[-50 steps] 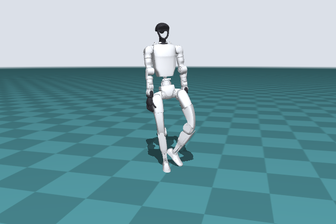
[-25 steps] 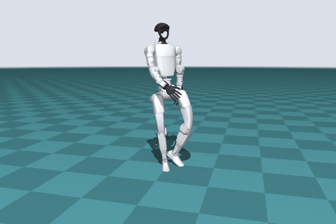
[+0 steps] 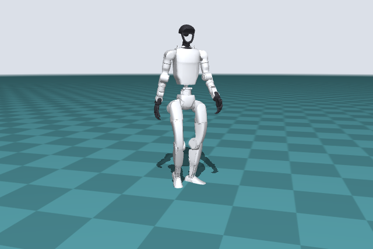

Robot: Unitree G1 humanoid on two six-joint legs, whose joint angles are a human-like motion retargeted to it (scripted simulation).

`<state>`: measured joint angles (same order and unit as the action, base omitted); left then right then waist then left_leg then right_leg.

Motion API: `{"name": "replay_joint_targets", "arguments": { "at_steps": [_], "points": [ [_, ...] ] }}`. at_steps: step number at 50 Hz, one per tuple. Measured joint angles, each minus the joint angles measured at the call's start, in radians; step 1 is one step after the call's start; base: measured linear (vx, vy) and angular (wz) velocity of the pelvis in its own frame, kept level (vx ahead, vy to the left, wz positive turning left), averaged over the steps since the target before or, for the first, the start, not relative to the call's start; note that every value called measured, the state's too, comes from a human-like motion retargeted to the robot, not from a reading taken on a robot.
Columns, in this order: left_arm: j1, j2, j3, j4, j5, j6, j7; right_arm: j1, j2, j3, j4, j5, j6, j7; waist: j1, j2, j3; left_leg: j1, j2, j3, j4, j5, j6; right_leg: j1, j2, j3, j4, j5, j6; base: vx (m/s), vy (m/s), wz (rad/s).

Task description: In place motions

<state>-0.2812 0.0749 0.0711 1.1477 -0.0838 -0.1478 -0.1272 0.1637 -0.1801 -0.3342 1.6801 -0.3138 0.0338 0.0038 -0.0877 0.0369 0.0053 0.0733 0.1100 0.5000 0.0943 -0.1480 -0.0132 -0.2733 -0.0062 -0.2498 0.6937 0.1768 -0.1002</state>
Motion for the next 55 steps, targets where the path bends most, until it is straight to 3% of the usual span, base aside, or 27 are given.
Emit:
{"name": "replay_joint_targets", "arguments": {
  "at_steps": [2, 3, 5, 7, 8, 9, 10, 12, 15, 18, 22, 25, 31, 35, 55],
  "points": [
    [0.097, -0.011, 0.038, 0.102, -0.002, 0.029, -0.024, -0.03, 0.027, 0.031, -0.065, -0.006, -0.014, 0.022, -0.048, -0.03, -0.006, 0.005, -0.043, -0.041, 0.033, -0.022, -0.004, 0.25, 0.009, -0.023, -0.414, -0.113, 0.095, 0.05, -0.12, 0.6],
    [0.129, -0.007, 0.063, 0.147, 0.006, 0.044, -0.033, -0.042, 0.039, 0.05, -0.098, -0.007, -0.02, 0.033, -0.033, -0.046, -0.007, 0.01, -0.053, -0.026, 0.054, -0.035, -0.013, 0.321, -0.003, -0.088, -0.516, -0.214, 0.068, 0.04, -0.12, -0.16],
    [0.183, 0.018, 0.1, 0.257, 0.043, 0.084, -0.049, -0.064, 0.068, 0.075, -0.165, -0.021, -0.027, 0.074, 0.014, -0.099, -0.032, 0.001, -0.08, -0.004, 0.109, -0.059, -0.027, 0.352, -0.028, -0.043, -0.662, -0.149, 0.057, 0.02, -0.21, -0.76],
    [0.185, 0.052, 0.127, 0.402, 0.095, 0.149, -0.023, -0.105, 0.099, 0.078, -0.223, -0.058, -0.016, 0.159, 0.119, -0.098, -0.084, -0.064, -0.035, 0.049, 0.152, -0.059, -0.028, 0.315, -0.067, 0.046, -0.689, -0.12, 0.146, -0.23, -0.33, -0.8],
    [0.178, 0.06, 0.139, 0.482, 0.117, 0.179, 0.005, -0.126, 0.105, 0.063, -0.258, -0.085, -0.01, 0.205, 0.127, -0.096, -0.127, -0.113, -0.025, 0.022, 0.152, -0.054, -0.035, 0.267, -0.063, -0.042, -0.69, -0.117, 0.141, -0.3, -0.18, 0.02],
    [0.186, 0.066, 0.158, 0.526, 0.119, 0.207, 0.028, -0.146, 0.109, 0.064, -0.285, -0.106, -0.011, 0.231, 0.144, -0.103, -0.14, -0.121, -0.027, 0.03, 0.137, -0.047, -0.04, 0.234, -0.058, -0.015, -0.68, -0.116, 0.132, -0.27, -0.12, -0.01],
    [0.201, 0.071, 0.18, 0.552, 0.111, 0.235, 0.05, -0.165, 0.112, 0.072, -0.308, -0.125, -0.015, 0.246, 0.166, -0.115, -0.138, -0.109, -0.033, 0.055, 0.114, -0.039, -0.043, 0.209, -0.052, 0.069, -0.665, -0.116, 0.12, -0.22, -0.19, -0.43],
    [0.263, 0.086, 0.21, 0.552, 0.02, 0.267, 0.032, -0.239, 0.11, 0.118, -0.36, -0.161, -0.054, 0.243, 0.141, -0.106, -0.07, -0.052, -0.043, 0.053, 0.055, -0.007, -0.047, 0.234, -0.039, 0.063, -0.651, -0.114, 0.105, -0.24, -0.2, -0.14],
    [0.293, 0.079, 0.279, 0.552, -0.023, 0.258, -0.009, -0.304, 0.101, 0.188, -0.426, -0.189, -0.098, 0.227, 0.043, -0.078, -0.038, -0.047, -0.042, 0.017, 0.014, 0.021, -0.051, 0.251, -0.026, 0.026, -0.66, -0.123, 0.1, -0.28, -0.01, 0.52],
    [0.299, 0.065, 0.333, 0.548, 0.043, 0.239, -0.005, -0.303, 0.082, 0.228, -0.445, -0.158, -0.122, 0.228, -0.029, -0.056, -0.06, -0.085, -0.035, -0.031, 0.017, 0.034, -0.061, 0.248, -0.034, -0.017, -0.675, -0.122, 0.107, -0.05, 0.09, 0.75],
    [0.317, 0.065, 0.27, 0.491, 0.127, 0.224, -0.021, -0.256, 0.062, 0.203, -0.375, -0.163, -0.116, 0.185, 0.032, -0.065, -0.091, -0.094, -0.046, -0.041, 0.001, 0.046, -0.056, 0.243, -0.036, -0.028, -0.679, -0.124, 0.102, 0.12, 0.03, 0.16],
    [0.31, 0.077, 0.199, 0.46, 0.177, 0.214, -0.06, -0.246, 0.05, 0.185, -0.25, -0.23, -0.071, 0.13, 0.102, -0.082, -0.078, -0.074, -0.056, -0.033, -0.015, 0.055, -0.054, 0.252, -0.034, -0.023, -0.674, -0.126, 0.094, 0.01, 0.0, -0.06],
    [0.301, 0.084, 0.153, 0.451, 0.223, 0.225, -0.074, -0.21, 0.053, 0.223, -0.076, -0.384, 0.025, 0.158, 0.071, -0.08, -0.072, -0.074, -0.064, -0.075, -0.021, 0.068, -0.048, 0.283, -0.036, -0.065, -0.681, -0.14, 0.095, 0.0, 0.02, 0.32],
    [0.314, 0.079, 0.174, 0.452, 0.217, 0.223, -0.064, -0.146, 0.068, 0.227, -0.071, -0.421, 0.05, 0.097, 0.053, -0.076, -0.085, -0.079, -0.069, -0.072, -0.026, 0.071, -0.045, 0.277, -0.037, -0.062, -0.677, -0.143, 0.094, 0.03, 0.01, 0.03],
    [0.322, 0.102, 0.181, 0.454, 0.207, 0.229, -0.068, -0.153, 0.016, 0.119, -0.13, -0.249, 0.036, 0.108, 0.037, -0.051, -0.073, -0.056, -0.074, -0.002, -0.03, 0.057, -0.031, 0.245, -0.043, 0.01, -0.663, -0.113, 0.102, -0.03, 0.04, -0.14]
  ]
}}
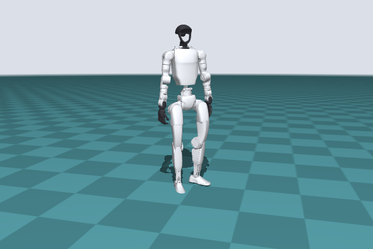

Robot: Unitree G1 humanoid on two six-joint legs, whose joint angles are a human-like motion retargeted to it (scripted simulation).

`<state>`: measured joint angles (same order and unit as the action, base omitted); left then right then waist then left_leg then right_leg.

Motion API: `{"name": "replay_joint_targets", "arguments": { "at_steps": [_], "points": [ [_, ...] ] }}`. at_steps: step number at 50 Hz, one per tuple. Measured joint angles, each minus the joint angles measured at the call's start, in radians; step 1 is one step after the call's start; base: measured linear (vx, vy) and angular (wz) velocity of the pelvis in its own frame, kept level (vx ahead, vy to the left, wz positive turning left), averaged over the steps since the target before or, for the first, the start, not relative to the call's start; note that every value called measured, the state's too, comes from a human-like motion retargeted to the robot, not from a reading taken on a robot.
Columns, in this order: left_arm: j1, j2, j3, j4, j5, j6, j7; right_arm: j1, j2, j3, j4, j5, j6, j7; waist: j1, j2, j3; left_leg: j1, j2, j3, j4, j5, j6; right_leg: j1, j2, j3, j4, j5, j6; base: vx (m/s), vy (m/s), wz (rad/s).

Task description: In place motions

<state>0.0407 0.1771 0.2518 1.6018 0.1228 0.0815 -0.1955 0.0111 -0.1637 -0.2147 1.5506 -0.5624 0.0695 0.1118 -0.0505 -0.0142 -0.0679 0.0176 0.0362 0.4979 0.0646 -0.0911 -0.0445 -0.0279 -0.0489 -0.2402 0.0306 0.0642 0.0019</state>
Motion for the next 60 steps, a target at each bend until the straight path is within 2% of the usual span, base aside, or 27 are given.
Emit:
{"name": "replay_joint_targets", "arguments": {
  "at_steps": [30, 45, 48, 50, 53, 55, 57, 60],
  "points": [
    [0.003, -0.011, 0.01, 0.022, -0.015, -0.015, 0.04, 0.017, 0.018, 0.018, 0.005, -0.003, -0.022, -0.013, 0.061, -0.024, 0.009, -0.039, -0.027, -0.056, 0.02, 0.004, 0.024, 0.018, -0.032, -0.055, -0.006, -0.013, 0.013, 0.01, 0.02, 0.09],
    [0.016, -0.023, 0.012, -0.001, -0.019, -0.012, 0.034, 0.008, 0.018, 0.035, -0.042, 0.006, -0.041, -0.004, 0.092, -0.021, 0.036, -0.062, -0.042, -0.07, 0.039, 0.0, 0.039, 0.011, -0.064, -0.066, 0.006, -0.004, 0.034, 0.01, 0.02, 0.01],
    [0.015, -0.028, 0.016, -0.008, -0.02, -0.012, 0.027, 0.012, 0.015, 0.041, -0.048, 0.008, -0.043, -0.005, 0.093, -0.017, 0.037, -0.081, -0.038, -0.072, 0.044, 0.004, 0.039, 0.001, -0.078, -0.067, 0.036, -0.028, 0.064, -0.01, 0.0, 0.08],
    [0.012, -0.028, 0.024, -0.015, -0.022, -0.011, 0.024, 0.009, 0.017, 0.051, -0.052, 0.014, -0.043, -0.003, 0.06, -0.006, 0.042, -0.106, -0.028, -0.106, 0.048, 0.014, 0.041, -0.04, -0.046, 0.021, 0.097, -0.078, 0.076, -0.04, -0.07, 0.81],
    [0.01, -0.019, 0.006, -0.03, -0.042, -0.015, 0.014, 0.004, 0.023, 0.069, -0.059, 0.036, -0.044, -0.011, -0.027, 0.005, 0.094, -0.109, -0.036, -0.198, 0.051, 0.041, 0.048, -0.036, 0.085, 0.33, 0.119, -0.052, 0.075, -0.11, -0.09, 1.52],
    [-0.003, -0.006, -0.004, -0.042, -0.031, -0.003, -0.005, 0.001, 0.026, 0.072, -0.066, 0.04, -0.044, -0.011, -0.097, 0.012, 0.119, -0.132, -0.042, -0.278, 0.069, 0.058, 0.044, -0.021, 0.067, 0.296, 0.124, -0.061, 0.072, -0.24, -0.03, 1.92],
    [-0.014, 0.006, -0.002, -0.061, -0.003, 0.012, -0.005, 0.008, 0.029, 0.07, -0.064, 0.041, -0.045, -0.009, -0.12, 0.005, 0.126, -0.146, -0.066, -0.329, 0.071, 0.07, 0.04, -0.008, 0.073, 0.234, 0.093, -0.05, 0.024, -0.17, -0.06, 1.2],
    [-0.02, 0.005, -0.03, -0.089, -0.004, -0.002, 0.021, 0.038, 0.023, 0.051, -0.049, 0.048, -0.045, -0.015, -0.008, 0.004, 0.148, -0.148, -0.068, -0.325, 0.073, 0.088, 0.029, 0.014, 0.063, 0.233, 0.073, -0.044, 0.01, -0.04, -0.03, 0.18]
  ]
}}
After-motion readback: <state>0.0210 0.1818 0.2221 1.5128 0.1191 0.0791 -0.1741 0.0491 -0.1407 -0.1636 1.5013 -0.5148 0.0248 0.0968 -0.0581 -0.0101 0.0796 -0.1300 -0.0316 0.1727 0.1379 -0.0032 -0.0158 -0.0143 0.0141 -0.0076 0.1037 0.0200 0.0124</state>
